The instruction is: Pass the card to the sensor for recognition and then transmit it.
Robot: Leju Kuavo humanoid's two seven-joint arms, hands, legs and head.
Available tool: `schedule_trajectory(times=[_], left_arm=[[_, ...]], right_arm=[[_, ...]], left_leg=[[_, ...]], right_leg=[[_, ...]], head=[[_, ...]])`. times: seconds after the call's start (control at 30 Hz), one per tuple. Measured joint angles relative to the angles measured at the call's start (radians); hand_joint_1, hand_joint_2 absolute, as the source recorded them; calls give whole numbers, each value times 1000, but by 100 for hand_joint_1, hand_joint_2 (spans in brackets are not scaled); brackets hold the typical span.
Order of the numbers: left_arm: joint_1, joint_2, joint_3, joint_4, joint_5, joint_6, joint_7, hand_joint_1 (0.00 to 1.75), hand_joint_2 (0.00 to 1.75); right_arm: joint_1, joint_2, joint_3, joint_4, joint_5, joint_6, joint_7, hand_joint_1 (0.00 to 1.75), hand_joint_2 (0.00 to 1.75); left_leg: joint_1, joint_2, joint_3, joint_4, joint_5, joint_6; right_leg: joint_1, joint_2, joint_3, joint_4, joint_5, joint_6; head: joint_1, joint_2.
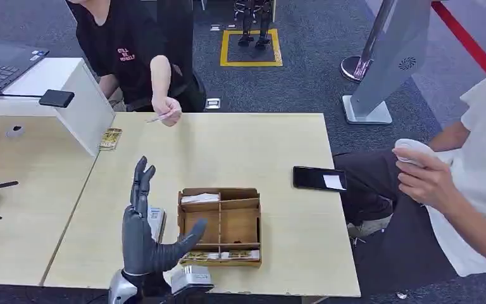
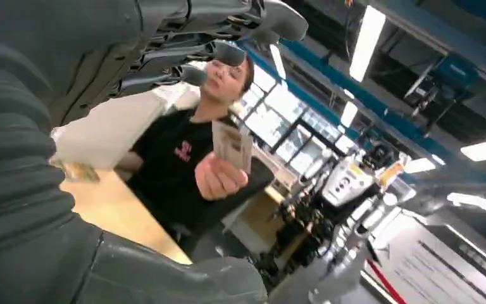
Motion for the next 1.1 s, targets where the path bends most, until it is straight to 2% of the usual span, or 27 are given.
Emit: schedule_trajectory(times=[0.17, 0.43, 0.7, 0.73, 0.77, 0.97, 1.03, 1.07, 1.1], left_arm=[[-53, -33, 81, 60, -121, 0, 34, 0, 175], [-163, -70, 174, 179, -219, 0, 91, 0, 175], [-253, -90, 230, 291, -322, 0, 140, 0, 175], [-259, -92, 237, 303, -335, 0, 143, 5, 175], [-263, -94, 244, 309, -345, 0, 146, 19, 175], [-273, -108, 274, 339, -395, 0, 147, 14, 175], [-273, -110, 278, 343, -402, 0, 148, 28, 175], [-273, -111, 280, 346, -408, 1, 149, 75, 175], [-273, -113, 281, 347, -413, 1, 150, 96, 175]], right_arm=[[-12, -11, 16, 50, 0, -27, 5, 0, 0], [-32, -33, 53, 104, 0, -40, 16, 0, 0], [-40, -48, 83, 129, 0, -40, 18, 0, 0], [-41, -50, 85, 131, 0, -40, 18, 0, 0], [-41, -51, 88, 132, 0, -40, 18, 0, 0], [-43, -54, 98, 139, 0, -40, 20, 0, 0], [-43, -54, 98, 140, 0, -40, 20, 0, 0], [-43, -55, 99, 140, 0, -40, 20, 0, 0], [-43, -55, 99, 140, 0, -40, 19, 0, 0]], left_leg=[[0, 0, 0, 0, 0, 0], [0, 0, 0, 0, 0, 0], [0, 0, 0, 1, 0, 0], [0, 0, 0, 1, 0, 0], [0, 0, 0, 1, 0, 0], [0, 0, 0, 1, 0, 0], [0, 0, 0, 1, 0, 0], [0, 0, 0, 1, 0, 0], [0, 0, 0, 1, 0, 0]], right_leg=[[0, 0, 0, 0, 0, 0], [0, 0, 0, 0, 1, 1], [0, 0, 0, 0, 1, 1], [0, 0, 0, 0, 1, 1], [0, 0, 0, 0, 1, 1], [0, 0, 0, 0, 1, 1], [0, 0, 0, 0, 1, 1], [0, 0, 0, 0, 1, 1], [0, 0, 0, 0, 1, 1]], head=[[0, 0], [0, 0], [0, 0], [0, 0], [0, 0], [0, 0], [0, 0], [0, 0], [0, 0]])
